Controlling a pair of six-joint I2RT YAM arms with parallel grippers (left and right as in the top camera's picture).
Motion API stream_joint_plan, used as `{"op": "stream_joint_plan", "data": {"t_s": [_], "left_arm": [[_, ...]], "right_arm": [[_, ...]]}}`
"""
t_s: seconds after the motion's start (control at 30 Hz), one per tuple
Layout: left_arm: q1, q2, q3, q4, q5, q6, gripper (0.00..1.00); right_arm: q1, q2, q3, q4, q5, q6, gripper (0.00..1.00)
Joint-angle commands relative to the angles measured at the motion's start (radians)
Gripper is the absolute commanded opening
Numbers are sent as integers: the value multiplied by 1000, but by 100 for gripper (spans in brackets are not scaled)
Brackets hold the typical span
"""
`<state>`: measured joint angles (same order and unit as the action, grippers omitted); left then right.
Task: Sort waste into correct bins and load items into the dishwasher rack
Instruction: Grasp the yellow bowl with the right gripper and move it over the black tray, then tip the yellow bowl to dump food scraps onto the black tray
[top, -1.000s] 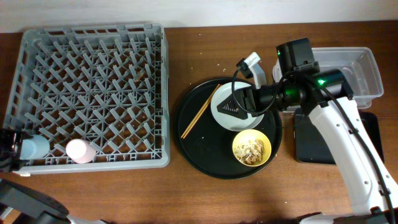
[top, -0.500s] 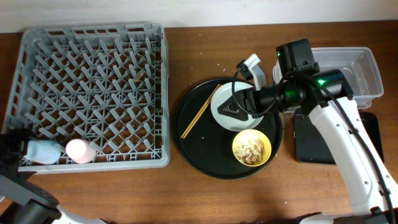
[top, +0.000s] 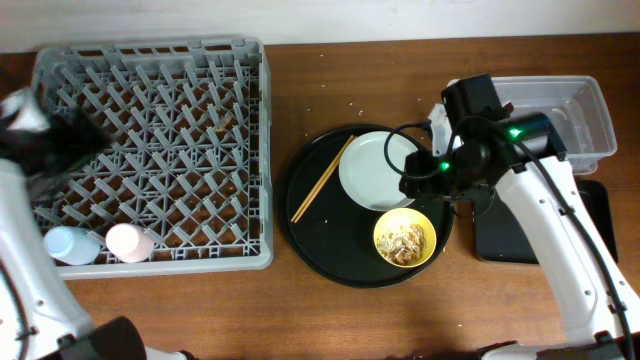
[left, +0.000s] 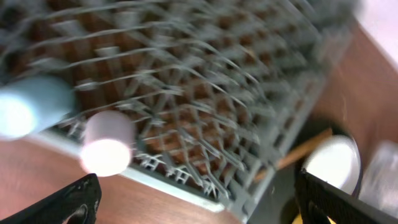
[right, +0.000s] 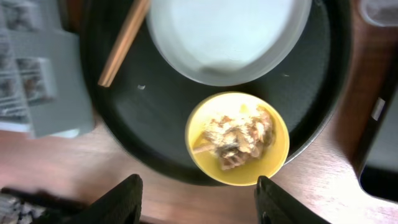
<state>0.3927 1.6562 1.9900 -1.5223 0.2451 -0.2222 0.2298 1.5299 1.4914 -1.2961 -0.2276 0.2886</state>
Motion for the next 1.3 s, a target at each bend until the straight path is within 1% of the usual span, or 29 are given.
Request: {"op": "stream_joint_plan", "data": {"t_s": [0.0,0.03,0.07,0.1,0.13,0.17,0.2,0.33,0.37,0.4,0.43,0.5,0.57,0.7,0.77,0.8,0.83,0.87,0.93,1.0,1.03,1.07,1.1,1.17,1.2,1.27], "left_arm": [[-233,-16,11,-2,3,115,99],[-324,-16,11,2,2,115,99],[-395,-16,11,5,1,117,99],[-449,-16,11,10,1,127,99],[-479,-16,11,10,1,127,99],[-513,-16,11,10,1,127,99],[-533,-16,11,10,1,127,99],[-552,-16,11,10,1,127,99],[-552,-16,11,10,1,127,99],[-552,-16,11,10,1,127,99],[-552,-16,11,10,1,127,99],[-552,-16,11,10,1,127,99],[-552,-16,11,10,1,127,99],[-552,-16,11,10,2,127,99],[-552,-16,11,10,1,127,99],[-552,-16,11,10,1,127,99],[-552,-16,11,10,1,127,99],[-552,-16,11,10,1,127,99],[-552,-16,11,10,1,127,99],[-552,-16,11,10,1,127,99],[-552,-16,11,10,1,127,99],[-552,-16,11,10,1,127,99],[-552,-16,11,10,1,127,99],[-552,-16,11,10,1,127,99],[-552,-16,11,10,2,127,99],[-552,-16,11,10,2,127,99]], "right_arm": [[13,15,-152,36,-42,-2,56],[43,15,-223,89,-95,-37,52],[85,15,-284,156,-78,-37,51],[133,15,-349,257,-21,-38,49],[161,15,-382,315,26,-38,48],[199,17,-421,393,94,-43,43],[237,27,-446,450,146,-45,39],[309,141,-452,524,159,-45,37],[313,179,-452,539,159,-45,31],[312,209,-452,538,171,-44,15],[306,216,-452,533,204,-16,9],[296,208,-451,521,218,7,4],[287,181,-451,497,225,17,4],[222,16,-415,404,173,85,4],[87,-169,-412,388,-6,95,4],[14,-229,-412,387,-74,89,4],[-74,-283,-412,386,-153,51,4],[-168,-315,-412,378,-212,20,4],[-328,-319,-413,370,-301,-25,4],[-527,-269,-415,379,-494,-167,4],[-604,-233,-415,374,-575,-233,4],[-679,-187,-415,369,-635,-277,4],[-788,-94,-415,369,-736,-313,4],[-885,16,-415,369,-837,-369,4],[-941,88,-416,369,-969,-484,4],[-1028,174,-416,360,-1087,-582,4]]}}
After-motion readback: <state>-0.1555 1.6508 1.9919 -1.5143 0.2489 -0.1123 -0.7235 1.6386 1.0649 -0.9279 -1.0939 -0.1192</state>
